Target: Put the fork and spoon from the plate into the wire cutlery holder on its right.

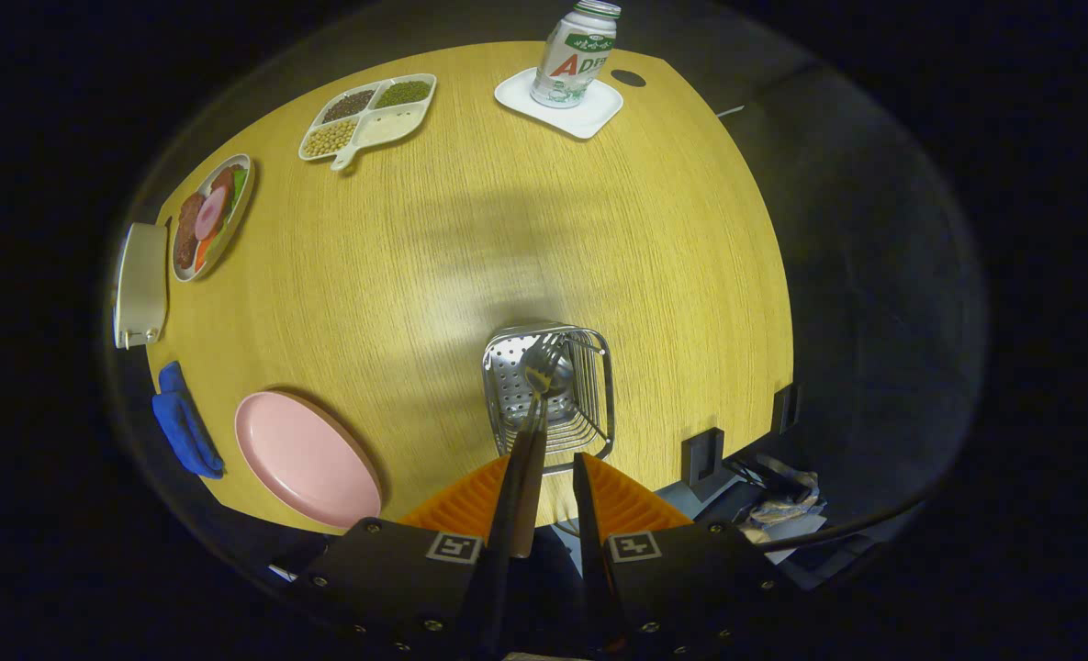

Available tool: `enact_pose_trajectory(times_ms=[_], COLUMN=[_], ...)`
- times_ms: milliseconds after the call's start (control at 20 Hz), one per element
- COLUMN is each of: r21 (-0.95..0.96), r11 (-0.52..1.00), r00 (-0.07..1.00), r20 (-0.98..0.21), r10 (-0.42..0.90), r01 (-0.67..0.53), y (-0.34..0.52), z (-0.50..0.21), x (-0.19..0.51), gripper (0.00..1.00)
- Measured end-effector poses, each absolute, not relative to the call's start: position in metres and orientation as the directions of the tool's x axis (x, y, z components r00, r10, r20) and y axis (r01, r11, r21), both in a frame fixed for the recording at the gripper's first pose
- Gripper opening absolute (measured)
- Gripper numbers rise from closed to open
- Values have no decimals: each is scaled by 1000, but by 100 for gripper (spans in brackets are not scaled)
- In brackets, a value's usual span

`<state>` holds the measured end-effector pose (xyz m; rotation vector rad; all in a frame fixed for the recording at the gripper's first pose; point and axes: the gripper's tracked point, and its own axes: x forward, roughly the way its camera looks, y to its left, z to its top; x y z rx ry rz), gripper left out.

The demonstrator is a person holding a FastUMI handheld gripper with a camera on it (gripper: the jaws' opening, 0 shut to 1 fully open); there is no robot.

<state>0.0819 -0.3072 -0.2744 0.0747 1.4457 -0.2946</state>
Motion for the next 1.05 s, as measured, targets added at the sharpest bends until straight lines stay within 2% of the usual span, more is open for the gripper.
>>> enact_pose_trajectory(times_ms=[250, 550, 700, 850, 1050], r21=[-113, -54, -45, -33, -40], r11=[961, 957, 959, 963, 967], r00=[140, 428, 618, 782, 924], r20=[-978, -886, -756, -576, -287], r10=[-152, -177, -217, -237, -252], r01=[254, 285, 282, 268, 251], y=[-305, -300, -299, -293, -285], z=[-271, -241, -203, -144, -54], x=[88, 127, 149, 169, 173], gripper=[36, 36, 36, 36, 36])
